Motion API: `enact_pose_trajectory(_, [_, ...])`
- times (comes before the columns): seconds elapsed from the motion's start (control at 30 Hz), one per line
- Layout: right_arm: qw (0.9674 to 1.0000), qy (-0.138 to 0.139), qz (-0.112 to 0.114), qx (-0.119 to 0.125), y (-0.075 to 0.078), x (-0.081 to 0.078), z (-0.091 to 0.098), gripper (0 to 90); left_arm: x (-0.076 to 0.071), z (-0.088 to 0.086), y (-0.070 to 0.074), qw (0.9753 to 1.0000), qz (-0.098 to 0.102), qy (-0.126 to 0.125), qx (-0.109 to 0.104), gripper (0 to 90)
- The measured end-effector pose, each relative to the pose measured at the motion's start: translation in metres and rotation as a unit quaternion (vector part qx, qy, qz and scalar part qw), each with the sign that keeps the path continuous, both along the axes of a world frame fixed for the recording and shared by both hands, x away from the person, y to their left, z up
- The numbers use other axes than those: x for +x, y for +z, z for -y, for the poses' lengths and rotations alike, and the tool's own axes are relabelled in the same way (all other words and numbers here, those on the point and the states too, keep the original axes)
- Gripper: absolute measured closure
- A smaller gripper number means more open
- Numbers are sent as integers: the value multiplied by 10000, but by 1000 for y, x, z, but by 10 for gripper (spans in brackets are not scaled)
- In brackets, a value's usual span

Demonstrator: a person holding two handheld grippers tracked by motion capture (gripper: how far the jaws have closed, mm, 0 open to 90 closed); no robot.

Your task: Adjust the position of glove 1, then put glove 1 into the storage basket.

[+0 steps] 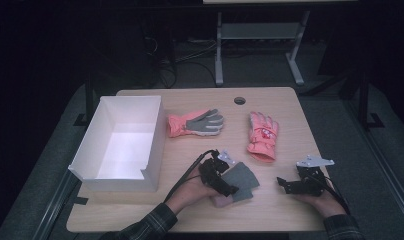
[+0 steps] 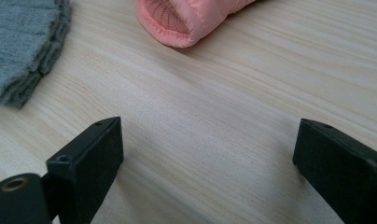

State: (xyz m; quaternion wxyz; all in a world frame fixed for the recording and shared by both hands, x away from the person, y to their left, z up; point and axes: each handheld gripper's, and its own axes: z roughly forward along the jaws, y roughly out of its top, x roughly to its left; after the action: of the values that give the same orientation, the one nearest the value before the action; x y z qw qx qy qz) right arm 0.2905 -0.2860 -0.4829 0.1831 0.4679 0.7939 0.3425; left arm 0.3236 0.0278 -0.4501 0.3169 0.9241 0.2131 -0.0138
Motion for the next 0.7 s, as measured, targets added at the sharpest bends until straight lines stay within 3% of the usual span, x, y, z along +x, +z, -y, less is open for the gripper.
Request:
enact_pose_trajectory(0.23, [10000,0,0,0,0,0,0,79,3,0,-8,9999,-158,-35,5,145])
enact_pose_trajectory(0.4, [10000,4,0,0,0,0,0,78,1,0,-9,9999,-84,-111,-6,155])
enact_pose_trajectory(0.53, [10000,3,0,0,0,0,0,78,-1,0,-7,9998,-21,-215,4,237])
enact_pose_trajectory(0.7, [10000,6,3,-3,0,0,0,78,-2,-1,-6,9994,-108,-322,-55,381])
